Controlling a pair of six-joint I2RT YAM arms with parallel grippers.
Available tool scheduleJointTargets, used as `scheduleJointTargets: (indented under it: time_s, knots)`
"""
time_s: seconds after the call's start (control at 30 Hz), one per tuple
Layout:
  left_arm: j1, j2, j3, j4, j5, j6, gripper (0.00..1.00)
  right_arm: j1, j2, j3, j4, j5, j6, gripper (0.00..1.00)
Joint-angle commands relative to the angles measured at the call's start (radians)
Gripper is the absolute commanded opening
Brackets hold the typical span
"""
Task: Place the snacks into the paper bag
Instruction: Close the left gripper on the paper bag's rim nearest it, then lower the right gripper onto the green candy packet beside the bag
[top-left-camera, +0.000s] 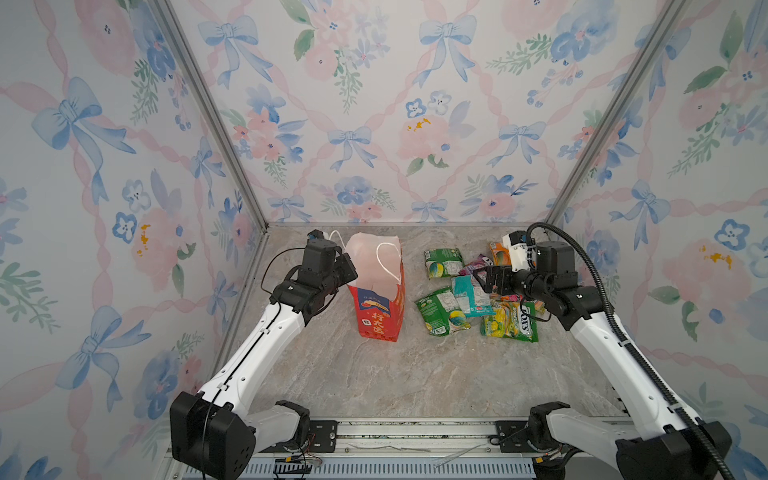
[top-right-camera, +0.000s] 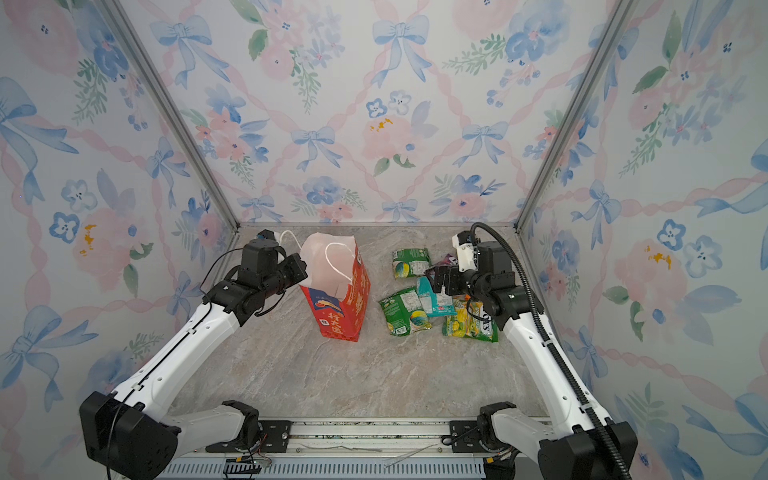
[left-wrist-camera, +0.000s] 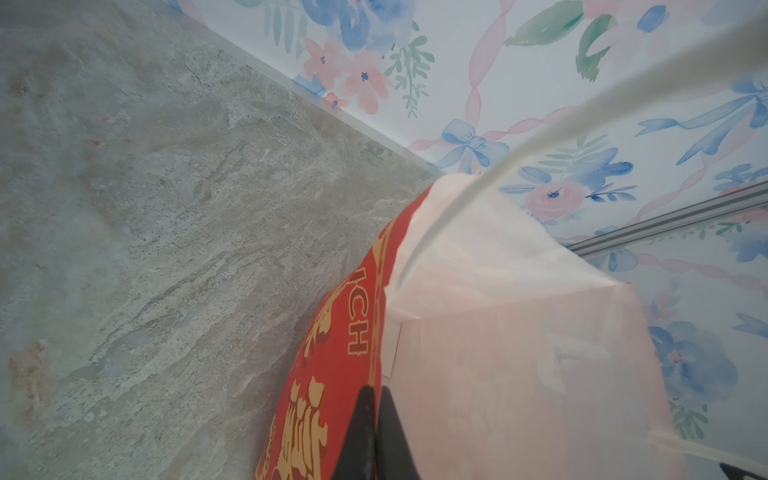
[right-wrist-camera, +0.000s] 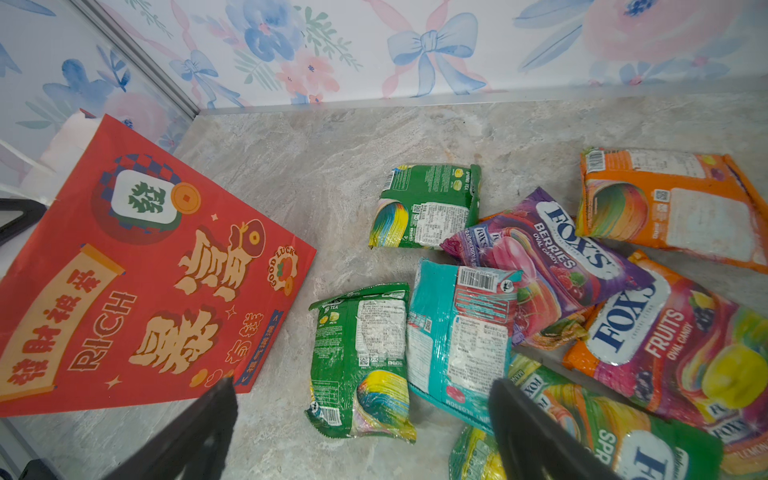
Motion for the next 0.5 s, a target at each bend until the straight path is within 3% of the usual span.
scheduleJointTargets:
  time_s: [0.0, 0.23, 0.47]
  knots:
    - [-0.005, 0.004, -0.020, 0.033, 0.024, -0.037, 0.00, 0.015, 0.014, -0.005, -0.022, -0.050, -0.010, 0.97]
    - [-0.011, 0.031, -0.012, 0.078, 0.049, -0.057, 0.00, 0.005, 0.073, -0.015, -0.038, -0.179, 0.005, 0.97]
    - [-0.025, 0.071, 0.015, 0.080, 0.052, -0.053, 0.00, -0.039, 0.153, -0.114, 0.003, -0.314, 0.106, 0.97]
